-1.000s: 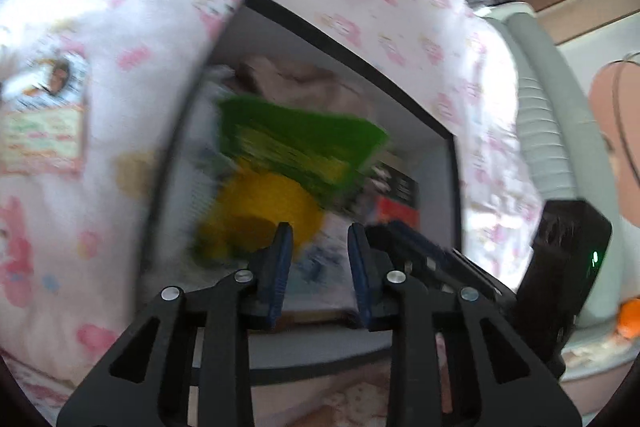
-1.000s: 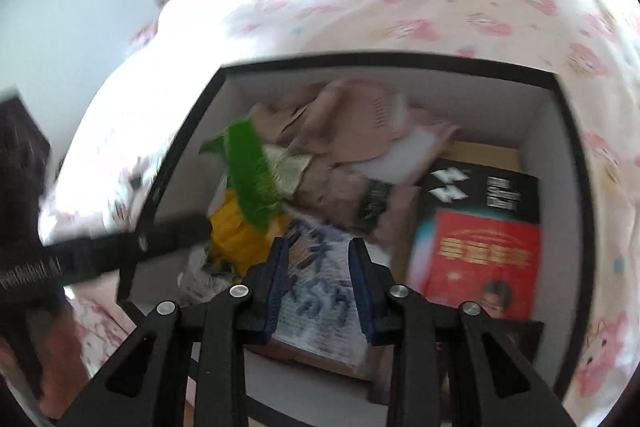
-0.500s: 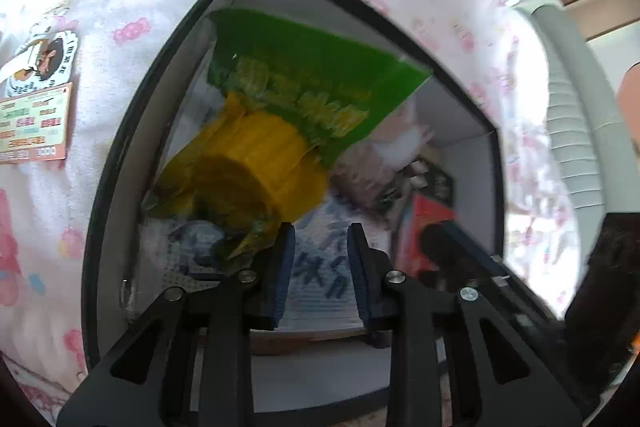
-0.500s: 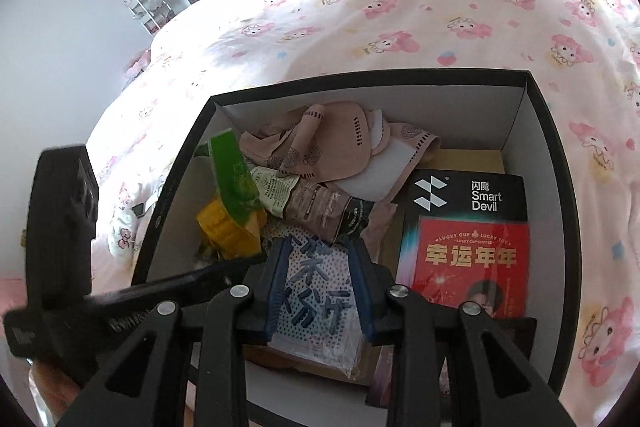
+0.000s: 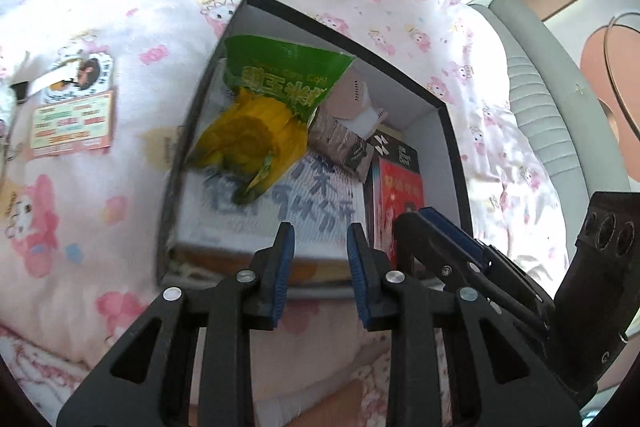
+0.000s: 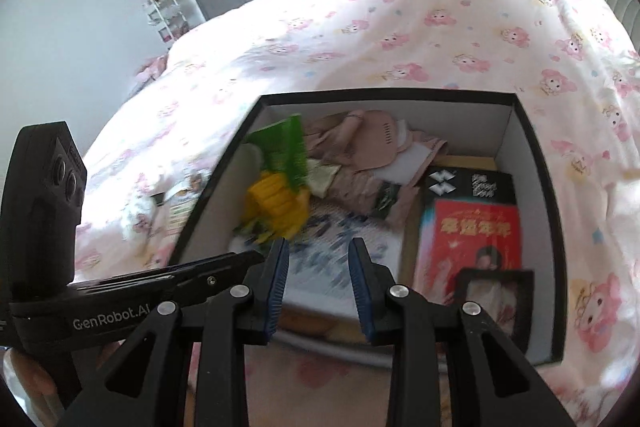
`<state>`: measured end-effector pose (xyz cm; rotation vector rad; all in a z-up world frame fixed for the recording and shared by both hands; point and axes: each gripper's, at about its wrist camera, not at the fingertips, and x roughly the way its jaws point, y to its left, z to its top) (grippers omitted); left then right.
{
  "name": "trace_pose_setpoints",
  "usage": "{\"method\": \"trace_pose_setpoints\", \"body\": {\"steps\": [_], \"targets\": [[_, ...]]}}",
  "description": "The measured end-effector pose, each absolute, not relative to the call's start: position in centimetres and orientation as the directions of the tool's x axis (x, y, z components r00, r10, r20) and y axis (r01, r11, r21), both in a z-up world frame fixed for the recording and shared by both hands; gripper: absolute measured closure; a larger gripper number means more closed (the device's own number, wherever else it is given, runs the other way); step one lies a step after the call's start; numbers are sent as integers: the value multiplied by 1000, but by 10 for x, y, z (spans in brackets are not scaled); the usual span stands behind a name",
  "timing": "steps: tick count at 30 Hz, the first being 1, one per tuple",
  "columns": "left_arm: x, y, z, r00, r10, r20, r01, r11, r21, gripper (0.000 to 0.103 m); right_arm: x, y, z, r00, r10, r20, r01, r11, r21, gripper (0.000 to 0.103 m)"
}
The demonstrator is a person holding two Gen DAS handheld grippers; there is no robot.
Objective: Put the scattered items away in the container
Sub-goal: 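Release the snack bag into the box and withdraw the left gripper, then grasp the white fluffy plush keychain with the left gripper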
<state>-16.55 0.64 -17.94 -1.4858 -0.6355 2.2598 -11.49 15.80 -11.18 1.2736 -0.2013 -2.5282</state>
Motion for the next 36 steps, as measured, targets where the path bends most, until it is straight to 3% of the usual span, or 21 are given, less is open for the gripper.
{"method": "trace_pose_setpoints", "body": {"steps": [8,20,31,36], "targets": [[-119,-23,-147,-429,462,-776,-136,-882,-451,76,-79,129,-96,-541,-375,-753,242,-927,287,75],[-80,-85,-138,-502,410,-762,-78,-898,-432,77,-55,62,-81,-540,-358,-762,324,-924,204,75],[-88,-178,-175,-530,393,-752,127,-839,-529,74,-84,-15,-106,-444,-429,-787,349,-891,289,75],[-108,-226,-201,-486,284,-826,310,-828,-467,73,-106,-49,-120,-391,-465,-794,365,-871,330,75]]}}
